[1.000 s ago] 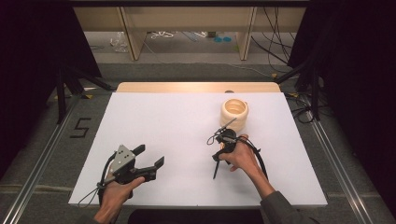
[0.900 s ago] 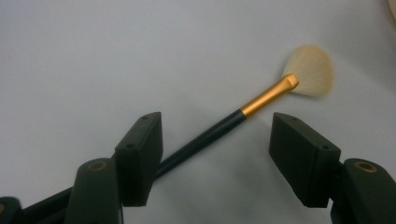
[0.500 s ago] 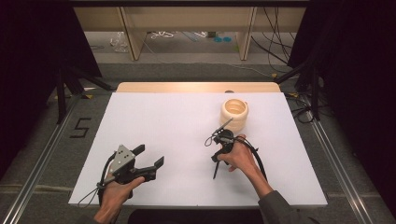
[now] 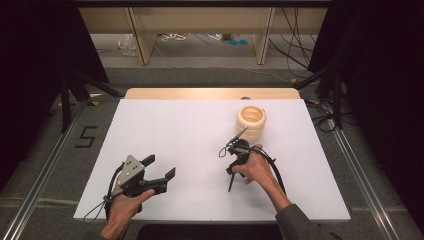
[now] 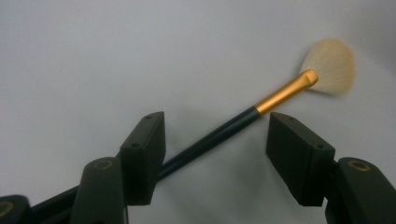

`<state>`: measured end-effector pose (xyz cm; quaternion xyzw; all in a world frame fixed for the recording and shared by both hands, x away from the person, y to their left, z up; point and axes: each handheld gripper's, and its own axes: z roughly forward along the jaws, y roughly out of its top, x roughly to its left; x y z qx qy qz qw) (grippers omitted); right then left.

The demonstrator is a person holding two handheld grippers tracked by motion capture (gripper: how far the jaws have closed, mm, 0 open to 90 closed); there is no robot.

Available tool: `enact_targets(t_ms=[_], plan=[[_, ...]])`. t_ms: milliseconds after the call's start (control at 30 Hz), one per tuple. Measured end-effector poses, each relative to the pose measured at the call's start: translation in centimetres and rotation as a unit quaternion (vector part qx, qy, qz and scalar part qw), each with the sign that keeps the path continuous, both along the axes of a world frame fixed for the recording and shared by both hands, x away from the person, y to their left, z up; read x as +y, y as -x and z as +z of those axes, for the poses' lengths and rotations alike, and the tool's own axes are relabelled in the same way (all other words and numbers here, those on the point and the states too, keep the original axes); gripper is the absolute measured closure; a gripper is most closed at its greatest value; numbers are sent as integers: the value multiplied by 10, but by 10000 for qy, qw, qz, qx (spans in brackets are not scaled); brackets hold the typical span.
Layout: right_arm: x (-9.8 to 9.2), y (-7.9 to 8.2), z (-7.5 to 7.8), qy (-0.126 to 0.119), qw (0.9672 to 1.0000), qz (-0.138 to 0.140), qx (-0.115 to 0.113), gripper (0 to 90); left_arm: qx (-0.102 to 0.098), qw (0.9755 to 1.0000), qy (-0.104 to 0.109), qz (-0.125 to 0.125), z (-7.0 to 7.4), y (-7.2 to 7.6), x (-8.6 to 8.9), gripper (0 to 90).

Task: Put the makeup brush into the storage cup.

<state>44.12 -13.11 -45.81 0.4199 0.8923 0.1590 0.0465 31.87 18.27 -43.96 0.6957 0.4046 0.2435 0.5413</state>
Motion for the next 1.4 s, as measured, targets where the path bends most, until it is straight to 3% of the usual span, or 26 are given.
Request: enact_targets(t_ms=[600, 800, 1400], plan=[[6, 0, -3, 367, 9991, 188, -41, 453, -7, 10000, 11, 12, 0, 0, 0, 159], [5, 0, -2, 376, 9990, 250, -17, 491, -8, 10000, 16, 17, 0, 0, 1, 159], [-4, -8, 1, 384, 9984, 408, 119, 746, -8, 10000, 13, 16, 0, 0, 1, 159]])
